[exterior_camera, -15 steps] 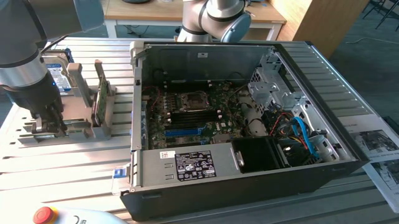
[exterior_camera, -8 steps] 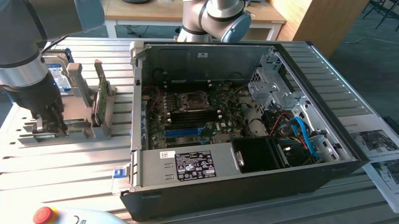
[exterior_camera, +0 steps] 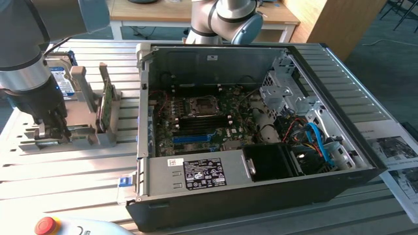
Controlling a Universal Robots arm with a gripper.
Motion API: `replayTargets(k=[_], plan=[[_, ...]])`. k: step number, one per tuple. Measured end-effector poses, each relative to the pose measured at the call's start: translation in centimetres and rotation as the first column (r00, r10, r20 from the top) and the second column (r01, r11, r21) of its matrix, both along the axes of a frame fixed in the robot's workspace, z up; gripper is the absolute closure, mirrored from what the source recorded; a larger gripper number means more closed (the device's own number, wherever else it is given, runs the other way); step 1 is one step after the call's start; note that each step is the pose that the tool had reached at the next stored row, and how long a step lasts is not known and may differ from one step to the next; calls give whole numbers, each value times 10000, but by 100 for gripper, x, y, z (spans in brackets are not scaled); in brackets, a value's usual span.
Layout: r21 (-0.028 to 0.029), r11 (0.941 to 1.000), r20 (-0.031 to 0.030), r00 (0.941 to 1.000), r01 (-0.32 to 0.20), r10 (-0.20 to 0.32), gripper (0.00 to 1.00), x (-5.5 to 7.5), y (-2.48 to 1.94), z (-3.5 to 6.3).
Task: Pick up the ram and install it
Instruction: 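Pick up the ram and move it above insertion slot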
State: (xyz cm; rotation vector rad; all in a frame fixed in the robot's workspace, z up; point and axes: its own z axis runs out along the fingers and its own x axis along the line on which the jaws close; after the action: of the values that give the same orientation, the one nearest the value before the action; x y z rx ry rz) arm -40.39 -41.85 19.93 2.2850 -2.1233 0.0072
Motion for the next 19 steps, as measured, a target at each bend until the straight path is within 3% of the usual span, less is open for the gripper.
replayTargets(k=[19], plan=[[0,10000,2,10000,1,-1,76,0,1,19]])
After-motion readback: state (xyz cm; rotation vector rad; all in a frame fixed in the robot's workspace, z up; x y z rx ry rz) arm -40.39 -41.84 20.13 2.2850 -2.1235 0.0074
